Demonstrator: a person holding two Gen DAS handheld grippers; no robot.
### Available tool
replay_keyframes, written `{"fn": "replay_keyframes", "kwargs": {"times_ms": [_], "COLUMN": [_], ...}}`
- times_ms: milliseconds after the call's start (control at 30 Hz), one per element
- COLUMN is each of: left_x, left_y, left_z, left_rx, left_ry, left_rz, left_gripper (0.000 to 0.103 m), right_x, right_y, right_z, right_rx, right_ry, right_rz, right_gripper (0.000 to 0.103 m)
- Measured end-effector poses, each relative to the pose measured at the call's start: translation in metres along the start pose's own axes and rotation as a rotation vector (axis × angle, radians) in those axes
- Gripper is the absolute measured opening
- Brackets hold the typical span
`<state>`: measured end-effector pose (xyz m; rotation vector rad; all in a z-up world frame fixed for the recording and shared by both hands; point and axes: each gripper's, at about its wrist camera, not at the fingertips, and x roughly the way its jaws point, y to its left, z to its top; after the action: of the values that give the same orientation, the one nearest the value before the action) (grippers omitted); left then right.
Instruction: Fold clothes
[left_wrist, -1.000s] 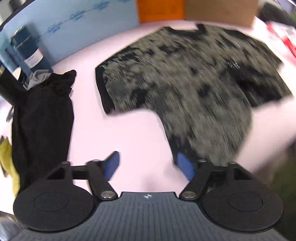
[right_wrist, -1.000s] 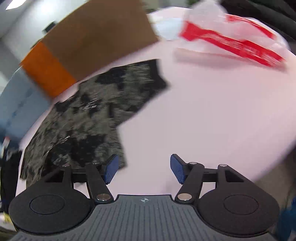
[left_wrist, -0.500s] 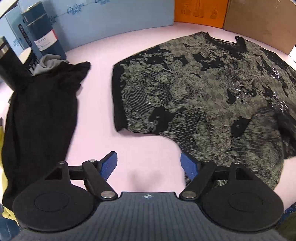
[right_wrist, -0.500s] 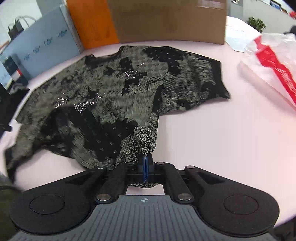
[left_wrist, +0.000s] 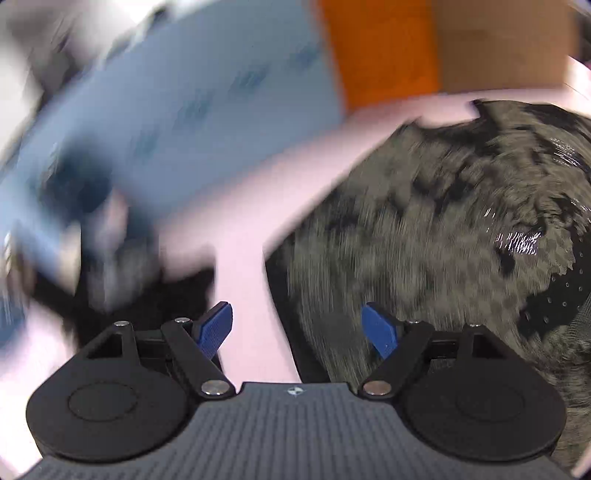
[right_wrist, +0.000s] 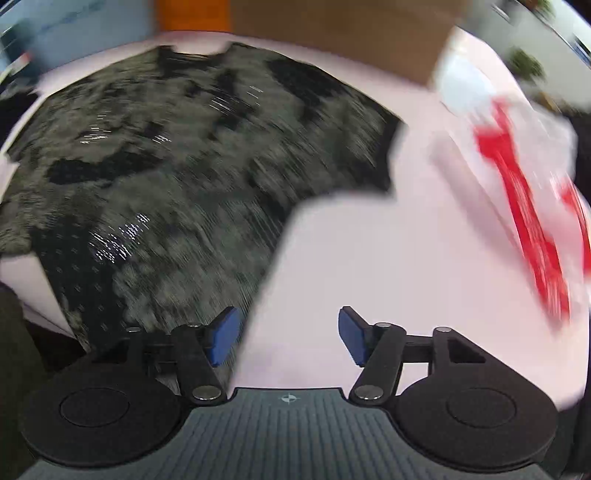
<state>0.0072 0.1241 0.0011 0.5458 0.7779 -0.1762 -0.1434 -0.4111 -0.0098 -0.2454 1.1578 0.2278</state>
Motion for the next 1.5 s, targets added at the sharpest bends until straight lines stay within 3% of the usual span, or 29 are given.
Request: {"fn": "replay_keyframes", "kwargs": {"times_ms": [67, 133, 167, 300, 400, 467, 500, 567, 633, 733, 833, 967, 1100, 1267, 1300, 1333, 1367, 1400, 1467, 1500], "left_x": [-0.002, 0.002, 0.005, 0.015, 0.013, 0.018, 0.025, 0.046, 0.07, 0.106, 0.14, 0.187, 0.217, 0.233, 0.234, 0.235, 0.234, 0.232, 0.227, 0.224], "left_y": [-0.001, 0.0, 0.001, 0.005, 0.009, 0.014, 0.015, 0.009, -0.003, -0.013, -0.018, -0.022, -0.028, -0.035, -0.034, -0.033, -0.034, -0.036, -0.042, -0.044], "left_z": [0.029, 0.062, 0.08, 0.15, 0.181, 0.186, 0.184, 0.174, 0.162, 0.151, 0.144, 0.138, 0.129, 0.126, 0.126, 0.127, 0.127, 0.128, 0.128, 0.127], "left_rx": [0.198, 0.339, 0.376, 0.476, 0.473, 0.408, 0.367, 0.333, 0.337, 0.3, 0.234, 0.124, 0.078, 0.071, 0.051, 0.033, 0.019, 0.02, 0.046, 0.054], "left_ry": [-0.107, -0.157, -0.155, -0.133, -0.215, -0.259, -0.265, -0.239, -0.188, -0.095, -0.053, 0.015, 0.067, 0.114, 0.112, 0.109, 0.103, 0.097, 0.091, 0.087], "left_rz": [-0.014, -0.021, -0.028, -0.04, -0.035, -0.091, -0.116, -0.111, -0.107, -0.208, -0.295, -0.367, -0.413, -0.456, -0.459, -0.46, -0.455, -0.437, -0.376, -0.351], "left_gripper": [0.075, 0.077, 0.082, 0.083, 0.085, 0.085, 0.085, 0.082, 0.071, 0.07, 0.07, 0.07, 0.069, 0.073, 0.067, 0.059, 0.041, 0.024, 0.002, 0.001], "right_x": [-0.005, -0.01, -0.013, -0.028, -0.05, -0.058, -0.056, -0.032, 0.006, 0.072, 0.138, 0.204, 0.242, 0.263, 0.263, 0.261, 0.257, 0.254, 0.248, 0.244], "right_y": [0.004, 0.002, 0.0, -0.006, -0.002, -0.001, -0.001, 0.0, -0.001, 0.0, -0.007, -0.029, -0.032, -0.033, -0.034, -0.035, -0.035, -0.036, -0.029, -0.024], "right_z": [0.046, 0.092, 0.115, 0.212, 0.269, 0.292, 0.299, 0.312, 0.32, 0.332, 0.349, 0.367, 0.374, 0.369, 0.368, 0.366, 0.365, 0.364, 0.354, 0.348], "right_rx": [-0.128, -0.258, -0.331, -0.557, -0.666, -0.714, -0.733, -0.745, -0.751, -0.775, -0.728, -0.581, -0.555, -0.559, -0.551, -0.539, -0.529, -0.52, -0.572, -0.61], "right_ry": [-0.044, -0.081, -0.097, -0.123, -0.225, -0.336, -0.374, -0.375, -0.354, -0.304, -0.227, -0.137, -0.094, -0.083, -0.098, -0.114, -0.121, -0.123, -0.145, -0.162], "right_rz": [0.017, 0.028, 0.038, 0.055, 0.06, 0.106, 0.128, 0.136, 0.16, 0.187, 0.228, 0.333, 0.385, 0.378, 0.377, 0.376, 0.371, 0.365, 0.315, 0.283], "right_gripper": [0.069, 0.072, 0.073, 0.077, 0.082, 0.099, 0.103, 0.103, 0.103, 0.103, 0.097, 0.072, 0.071, 0.07, 0.067, 0.047, 0.028, 0.002, 0.002, 0.002]}}
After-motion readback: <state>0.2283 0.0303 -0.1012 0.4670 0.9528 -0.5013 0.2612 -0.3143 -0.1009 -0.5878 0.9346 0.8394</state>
